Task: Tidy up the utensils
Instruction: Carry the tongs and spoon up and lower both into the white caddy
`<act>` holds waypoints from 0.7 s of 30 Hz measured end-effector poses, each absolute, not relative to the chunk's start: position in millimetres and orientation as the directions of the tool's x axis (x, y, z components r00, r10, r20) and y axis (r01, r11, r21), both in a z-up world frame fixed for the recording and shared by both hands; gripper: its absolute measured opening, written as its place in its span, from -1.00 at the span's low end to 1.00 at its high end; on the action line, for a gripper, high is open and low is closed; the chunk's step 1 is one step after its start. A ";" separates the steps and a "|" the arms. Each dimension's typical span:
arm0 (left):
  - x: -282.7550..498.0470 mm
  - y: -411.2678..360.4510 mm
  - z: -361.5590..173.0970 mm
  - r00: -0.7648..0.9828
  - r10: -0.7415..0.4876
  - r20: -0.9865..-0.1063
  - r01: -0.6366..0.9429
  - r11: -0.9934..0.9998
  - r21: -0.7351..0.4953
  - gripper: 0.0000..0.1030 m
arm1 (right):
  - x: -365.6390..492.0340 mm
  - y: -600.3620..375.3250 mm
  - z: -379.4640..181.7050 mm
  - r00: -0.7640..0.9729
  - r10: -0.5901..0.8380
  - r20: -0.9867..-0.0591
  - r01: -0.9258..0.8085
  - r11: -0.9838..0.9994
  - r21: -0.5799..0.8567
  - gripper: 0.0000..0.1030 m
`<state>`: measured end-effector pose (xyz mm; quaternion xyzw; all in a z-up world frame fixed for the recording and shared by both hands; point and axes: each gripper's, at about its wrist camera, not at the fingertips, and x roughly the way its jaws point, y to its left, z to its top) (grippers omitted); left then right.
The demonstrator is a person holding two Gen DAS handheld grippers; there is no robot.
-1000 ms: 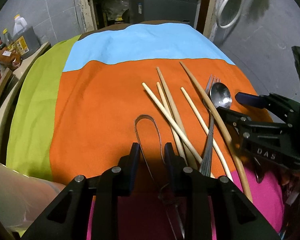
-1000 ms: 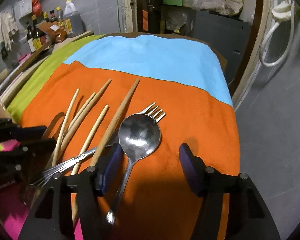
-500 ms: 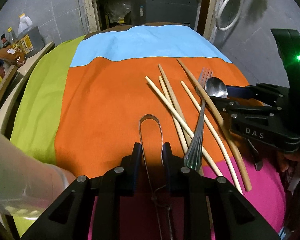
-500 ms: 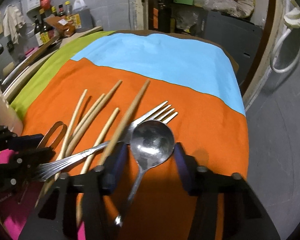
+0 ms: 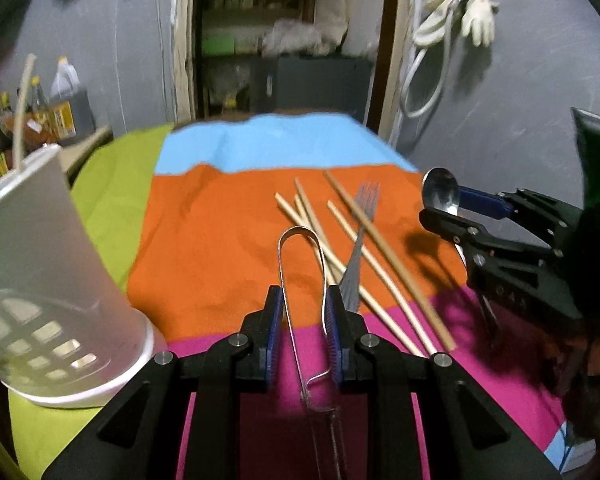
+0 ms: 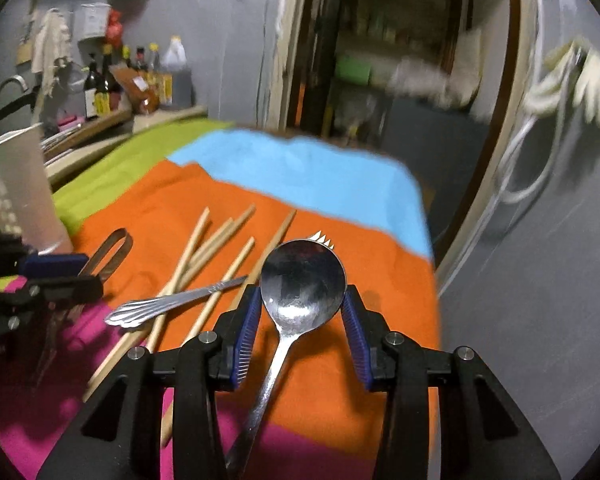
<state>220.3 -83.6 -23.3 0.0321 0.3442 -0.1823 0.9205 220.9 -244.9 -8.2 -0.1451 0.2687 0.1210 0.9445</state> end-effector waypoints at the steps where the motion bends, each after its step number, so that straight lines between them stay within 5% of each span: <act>1: 214.9 -84.5 -21.0 0.713 -0.315 -0.627 0.358 0.932 -0.061 -0.66 | 211.8 -241.6 -5.2 0.850 0.146 -0.507 -0.299 0.925 -0.235 -0.25; 12: 172.3 -75.6 11.2 0.885 -0.275 -0.376 0.294 0.956 -0.006 -0.66 | 148.8 -216.6 13.2 0.976 0.146 -0.160 -0.200 0.892 -0.405 -0.25; 21: 162.4 -64.7 39.4 0.953 -0.215 -0.215 0.222 0.975 0.011 -0.66 | 129.7 -211.5 36.2 0.987 0.160 -0.007 -0.152 0.918 -0.367 -0.26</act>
